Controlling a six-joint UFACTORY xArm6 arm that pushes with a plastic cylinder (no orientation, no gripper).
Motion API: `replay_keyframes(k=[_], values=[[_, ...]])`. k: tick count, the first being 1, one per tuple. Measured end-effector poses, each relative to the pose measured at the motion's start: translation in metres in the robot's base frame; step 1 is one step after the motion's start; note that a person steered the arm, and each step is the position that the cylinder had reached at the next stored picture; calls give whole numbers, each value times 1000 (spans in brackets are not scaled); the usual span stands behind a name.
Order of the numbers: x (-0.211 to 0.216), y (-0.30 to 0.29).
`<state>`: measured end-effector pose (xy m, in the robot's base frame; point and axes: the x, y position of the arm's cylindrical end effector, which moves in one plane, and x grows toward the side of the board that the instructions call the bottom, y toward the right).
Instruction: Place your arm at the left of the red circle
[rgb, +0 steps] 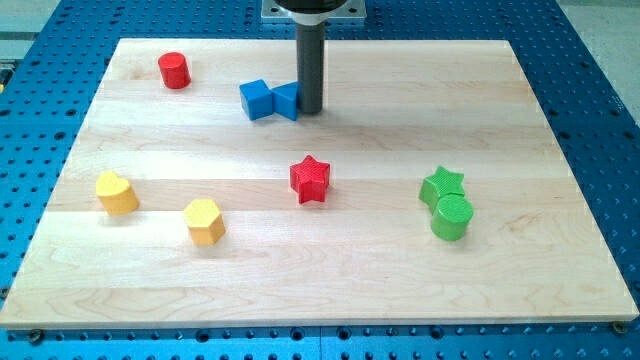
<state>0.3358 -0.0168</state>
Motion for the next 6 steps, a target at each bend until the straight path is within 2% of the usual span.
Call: replay_keyframes(k=[4, 5, 6], values=[[22, -43], [58, -65], [66, -150]])
